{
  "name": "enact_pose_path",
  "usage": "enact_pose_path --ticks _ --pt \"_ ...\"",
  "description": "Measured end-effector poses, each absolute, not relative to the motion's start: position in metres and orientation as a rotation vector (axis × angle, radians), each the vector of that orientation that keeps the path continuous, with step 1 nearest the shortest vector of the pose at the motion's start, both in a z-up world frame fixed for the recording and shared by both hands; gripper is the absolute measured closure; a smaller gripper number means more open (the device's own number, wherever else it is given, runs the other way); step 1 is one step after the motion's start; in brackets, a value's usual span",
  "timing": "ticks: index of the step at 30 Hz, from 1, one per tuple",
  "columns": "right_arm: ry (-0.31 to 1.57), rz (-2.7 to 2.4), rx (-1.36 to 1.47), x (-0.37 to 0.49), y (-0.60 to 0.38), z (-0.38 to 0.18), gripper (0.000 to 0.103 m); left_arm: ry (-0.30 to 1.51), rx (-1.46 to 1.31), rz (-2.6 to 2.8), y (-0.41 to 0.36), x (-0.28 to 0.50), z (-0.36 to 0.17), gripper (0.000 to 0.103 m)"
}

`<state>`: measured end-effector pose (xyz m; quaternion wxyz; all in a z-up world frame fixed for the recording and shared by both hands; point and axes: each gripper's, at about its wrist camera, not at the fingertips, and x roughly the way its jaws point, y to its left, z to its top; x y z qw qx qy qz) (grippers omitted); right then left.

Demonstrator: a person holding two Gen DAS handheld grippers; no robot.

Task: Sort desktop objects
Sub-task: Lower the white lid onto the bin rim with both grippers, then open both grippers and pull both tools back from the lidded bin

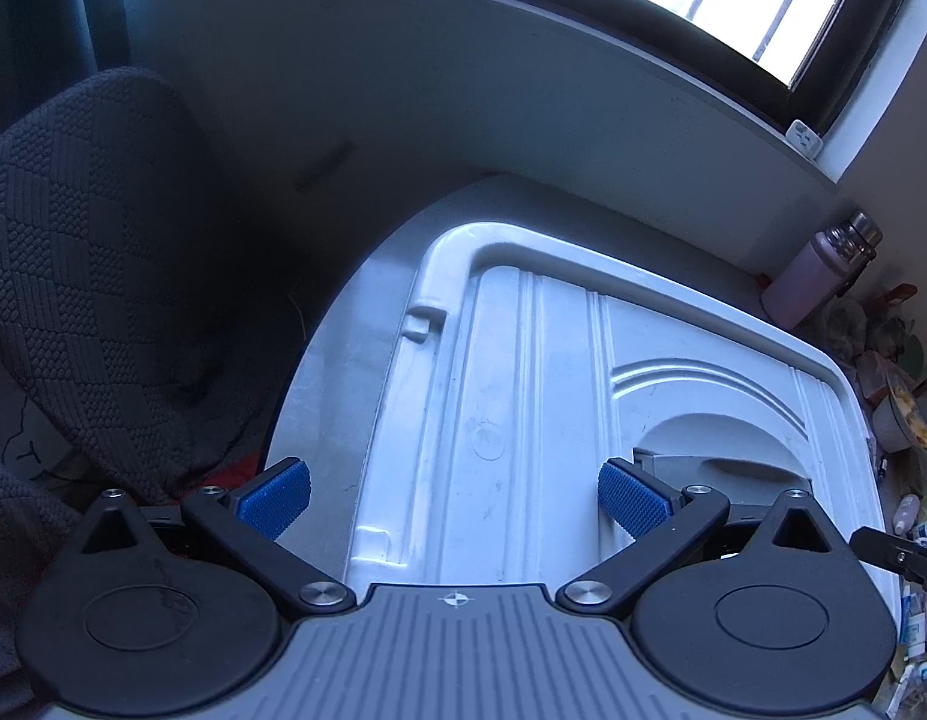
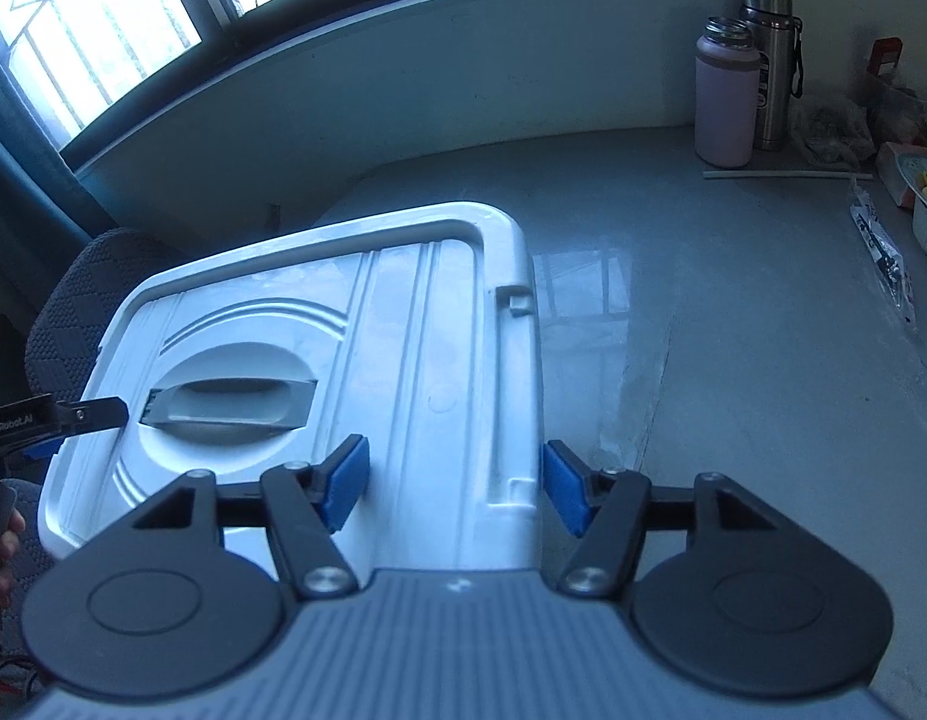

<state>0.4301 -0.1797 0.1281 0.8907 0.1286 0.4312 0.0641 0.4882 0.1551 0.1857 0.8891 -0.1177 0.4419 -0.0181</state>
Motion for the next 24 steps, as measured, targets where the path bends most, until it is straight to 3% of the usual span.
enact_pose_path --ticks 18,24 --pt "0.873 0.221 0.129 0.435 -0.178 0.134 0.040 0.854 -0.252 0.052 0.124 0.465 0.190 0.000" --pt "0.822 0.124 0.182 0.411 -0.185 0.138 0.030 0.691 -0.109 0.108 0.114 0.440 0.213 0.000"
